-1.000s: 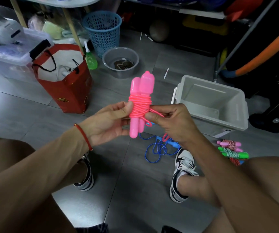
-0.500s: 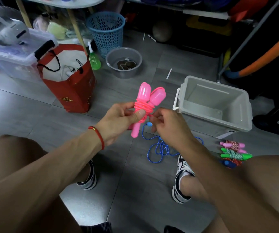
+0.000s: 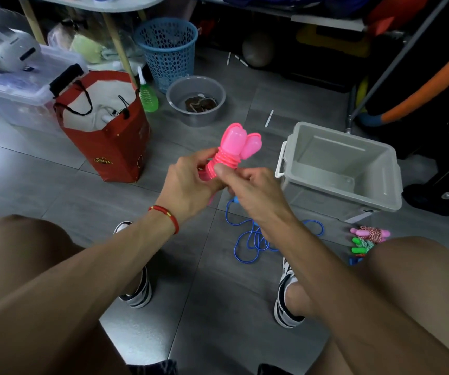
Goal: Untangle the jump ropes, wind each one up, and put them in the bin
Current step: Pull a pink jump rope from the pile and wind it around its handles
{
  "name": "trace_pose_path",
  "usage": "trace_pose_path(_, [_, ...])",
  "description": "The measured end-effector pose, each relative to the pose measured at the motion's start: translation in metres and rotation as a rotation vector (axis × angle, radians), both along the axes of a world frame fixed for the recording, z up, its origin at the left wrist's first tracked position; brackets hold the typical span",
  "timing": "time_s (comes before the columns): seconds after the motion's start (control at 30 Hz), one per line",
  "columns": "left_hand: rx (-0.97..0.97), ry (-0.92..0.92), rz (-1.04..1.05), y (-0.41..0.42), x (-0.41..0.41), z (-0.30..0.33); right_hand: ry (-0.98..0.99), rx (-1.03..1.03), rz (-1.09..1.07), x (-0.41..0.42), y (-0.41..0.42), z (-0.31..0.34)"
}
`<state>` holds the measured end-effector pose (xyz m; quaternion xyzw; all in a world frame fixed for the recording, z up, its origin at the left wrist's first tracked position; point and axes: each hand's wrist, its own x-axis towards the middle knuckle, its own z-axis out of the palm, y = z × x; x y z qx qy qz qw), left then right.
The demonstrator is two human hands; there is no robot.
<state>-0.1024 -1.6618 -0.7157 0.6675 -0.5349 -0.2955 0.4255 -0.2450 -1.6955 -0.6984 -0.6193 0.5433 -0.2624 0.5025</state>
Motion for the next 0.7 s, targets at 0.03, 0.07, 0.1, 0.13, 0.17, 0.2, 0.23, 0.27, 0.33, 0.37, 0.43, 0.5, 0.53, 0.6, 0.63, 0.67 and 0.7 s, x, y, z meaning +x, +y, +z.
trace_pose_path(0.03, [-0.010, -0.053, 0.035, 0.001, -0.003, 0.001, -0.015, -0.005, -0.023, 0.001, 0.000, -0.002])
trace_pose_path(0.07, [-0.026, -0.099, 0.058, 0.002, -0.005, 0.001, -0.026, -0.020, -0.040, 0.002, 0.000, -0.004])
trace_pose_path(0.1, [-0.038, -0.143, 0.063, 0.003, -0.007, 0.001, -0.033, -0.046, -0.041, 0.003, 0.000, -0.007])
trace_pose_path(0.13, [-0.041, -0.157, 0.046, 0.003, -0.006, 0.001, -0.033, -0.079, -0.026, 0.003, -0.001, -0.009])
trace_pose_path(0.17, [-0.028, -0.119, 0.009, 0.002, -0.003, 0.002, -0.036, -0.109, 0.001, 0.002, -0.003, -0.010])
trace_pose_path(0.2, [0.000, -0.017, -0.044, 0.001, 0.004, 0.004, -0.048, -0.134, 0.031, 0.000, -0.005, -0.009])
trace_pose_path(0.23, [0.045, 0.145, -0.103, 0.000, 0.013, 0.008, -0.069, -0.148, 0.065, -0.003, -0.009, -0.006])
trace_pose_path(0.27, [0.109, 0.356, -0.150, 0.000, 0.022, 0.013, -0.092, -0.156, 0.104, -0.007, -0.013, -0.004])
trace_pose_path(0.33, [0.281, 0.729, -0.233, 0.003, 0.035, 0.022, -0.118, -0.174, 0.213, -0.015, -0.019, 0.002])
trace_pose_path(0.37, [0.358, 0.811, -0.265, 0.004, 0.038, 0.024, -0.121, -0.168, 0.269, -0.018, -0.019, 0.003])
trace_pose_path(0.43, [0.445, 0.896, -0.313, 0.008, 0.036, 0.024, -0.126, -0.109, 0.352, -0.020, -0.017, 0.003])
trace_pose_path(0.5, [0.480, 0.963, -0.324, 0.012, 0.030, 0.023, -0.096, -0.076, 0.405, -0.019, -0.014, 0.001])
trace_pose_path(0.53, [0.479, 0.988, -0.316, 0.014, 0.026, 0.023, -0.084, -0.072, 0.417, -0.019, -0.013, -0.001])
trace_pose_path(0.6, [0.433, 0.990, -0.279, 0.015, 0.023, 0.023, -0.098, -0.032, 0.411, -0.018, -0.012, -0.003])
trace_pose_path(0.63, [0.407, 0.970, -0.255, 0.015, 0.022, 0.022, -0.099, -0.007, 0.399, -0.016, -0.012, -0.003])
trace_pose_path(0.67, [0.391, 0.939, -0.228, 0.014, 0.020, 0.021, -0.083, 0.003, 0.391, -0.014, -0.012, -0.003])
trace_pose_path(0.7, [0.377, 0.889, -0.193, 0.013, 0.018, 0.019, -0.040, -0.017, 0.386, -0.012, -0.011, -0.003])
